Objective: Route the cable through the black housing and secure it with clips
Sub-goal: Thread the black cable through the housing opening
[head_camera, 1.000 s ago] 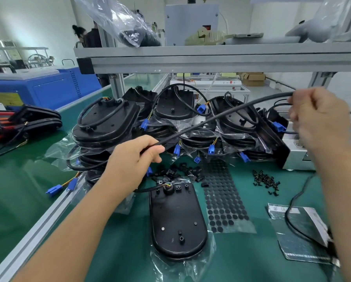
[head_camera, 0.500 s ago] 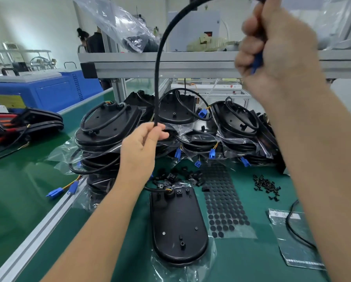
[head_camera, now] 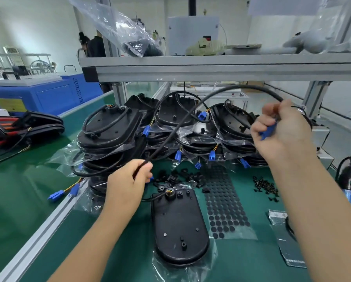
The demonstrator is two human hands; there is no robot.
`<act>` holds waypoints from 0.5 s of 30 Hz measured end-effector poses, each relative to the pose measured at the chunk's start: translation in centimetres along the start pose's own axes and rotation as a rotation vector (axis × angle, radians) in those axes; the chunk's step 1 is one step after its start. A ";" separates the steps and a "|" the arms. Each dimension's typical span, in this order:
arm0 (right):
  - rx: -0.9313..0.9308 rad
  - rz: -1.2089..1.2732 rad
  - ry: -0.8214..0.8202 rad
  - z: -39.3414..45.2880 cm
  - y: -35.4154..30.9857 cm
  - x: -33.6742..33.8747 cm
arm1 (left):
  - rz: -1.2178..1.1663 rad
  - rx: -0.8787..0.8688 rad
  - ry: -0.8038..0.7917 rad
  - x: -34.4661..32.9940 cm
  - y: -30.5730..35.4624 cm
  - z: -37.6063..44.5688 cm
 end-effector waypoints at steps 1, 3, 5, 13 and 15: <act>0.005 -0.007 0.042 0.4 -0.4 1.4 | -0.035 0.037 -0.017 -0.3 -0.5 -0.6; 0.016 -0.101 0.166 0.9 -0.6 4.6 | -0.072 0.101 -0.028 -0.8 -1.5 -1.9; 0.021 -0.284 0.331 0.8 -0.3 8.5 | -0.103 0.166 -0.077 -1.7 -2.6 -2.7; -0.049 -1.013 0.284 -1.6 3.3 15.9 | -0.084 0.258 -0.120 -3.6 -2.6 -1.6; -0.072 -1.092 0.209 -2.5 3.8 16.1 | -0.134 0.353 -0.046 -3.9 -2.7 -1.6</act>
Point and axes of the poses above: each hand's wrist, its own z-axis towards the middle knuckle, its own x-axis out of the back of the hand, y = z × x, the point moved 7 cm from there along z, towards the middle knuckle, and after that the axes turned 11 degrees about z, right-handed, at the moved point
